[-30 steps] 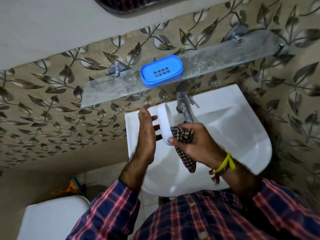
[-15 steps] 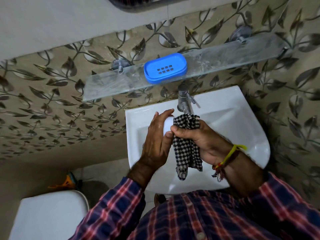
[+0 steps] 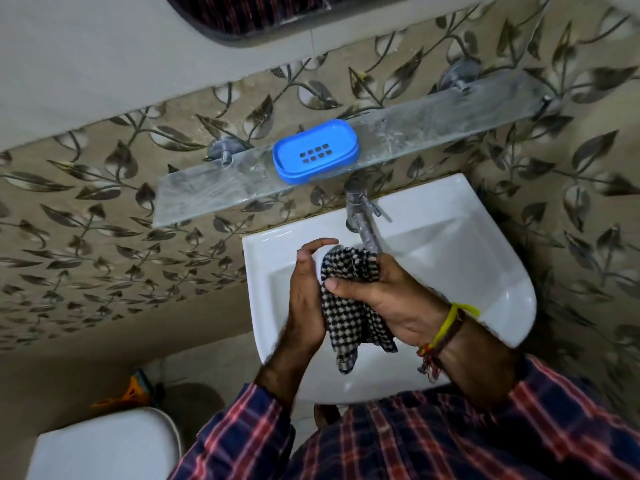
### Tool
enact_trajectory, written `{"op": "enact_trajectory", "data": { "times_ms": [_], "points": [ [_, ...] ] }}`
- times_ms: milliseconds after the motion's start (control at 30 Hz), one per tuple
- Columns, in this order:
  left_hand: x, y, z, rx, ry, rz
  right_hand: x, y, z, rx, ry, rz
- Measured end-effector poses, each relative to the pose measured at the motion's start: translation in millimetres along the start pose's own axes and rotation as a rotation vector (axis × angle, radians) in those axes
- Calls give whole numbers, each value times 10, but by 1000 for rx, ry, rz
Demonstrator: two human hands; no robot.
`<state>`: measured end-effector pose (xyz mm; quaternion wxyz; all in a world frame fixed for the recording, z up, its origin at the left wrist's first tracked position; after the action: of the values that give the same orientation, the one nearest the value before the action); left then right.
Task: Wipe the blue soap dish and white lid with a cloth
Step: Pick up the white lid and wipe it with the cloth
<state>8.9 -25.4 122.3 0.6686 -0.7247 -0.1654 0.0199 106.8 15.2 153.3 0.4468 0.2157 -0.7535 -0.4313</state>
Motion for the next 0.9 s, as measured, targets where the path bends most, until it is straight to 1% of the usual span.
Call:
{"op": "enact_trajectory", "data": {
  "times_ms": [33,100,167,200,267,333,400,467,533,567,600,633,667,733,767,800,867,900],
  "points": [
    [-41,59,22,-76,-23,-100,2,3,-9,9,26,-65],
    [-96,141,24,-214,-82,-214,-16,21,-5,25,54,-289],
    [-145,177,20,-309,-113,-355,-43,93,-24,31,42,-475],
    [-170,187,40,-334,-105,-442,-87,147,-38,10,10,-520],
    [-244,175,74,-336,-99,-561,-257,284,-68,-55,-128,-533],
    [-226,179,39,-370,-76,-606,-418,388,-71,-106,-254,-521],
    [-132,202,-9,-408,-65,-595,-456,443,-35,-116,-309,-599],
    [-4,234,-2,-408,-33,-564,-349,448,3,-118,-313,-808],
    [168,252,10,-392,6,-579,-119,456,-14,-160,-356,-1152],
    [233,274,14,-388,20,-596,-11,445,-23,-178,-376,-1279],
    [281,282,17,-381,39,-613,69,425,-18,-194,-367,-1333],
    [293,286,16,-372,49,-628,116,378,6,-193,-316,-1331],
    [255,290,14,-360,36,-640,155,327,36,-180,-230,-1310],
    [106,286,19,-329,-19,-629,191,182,102,-92,-20,-1312],
    [56,292,28,-327,-22,-620,196,136,105,-58,44,-1346],
    [46,304,33,-334,-13,-623,206,128,98,-56,57,-1402],
    [92,343,31,-357,3,-631,190,226,82,-123,-67,-1539],
    [120,368,32,-366,0,-628,171,297,83,-154,-136,-1558]
  ]
}}
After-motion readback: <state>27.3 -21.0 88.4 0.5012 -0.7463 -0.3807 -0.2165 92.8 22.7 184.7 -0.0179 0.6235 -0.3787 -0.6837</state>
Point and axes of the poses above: each hand's wrist, its own z-axis towards the middle knuckle, its own x-axis out of the palm, y = z × x, the point moved 7 cm from there along z, towards the middle knuckle, and after that the axes turned 14 degrees about y, right-handed, at the moved point
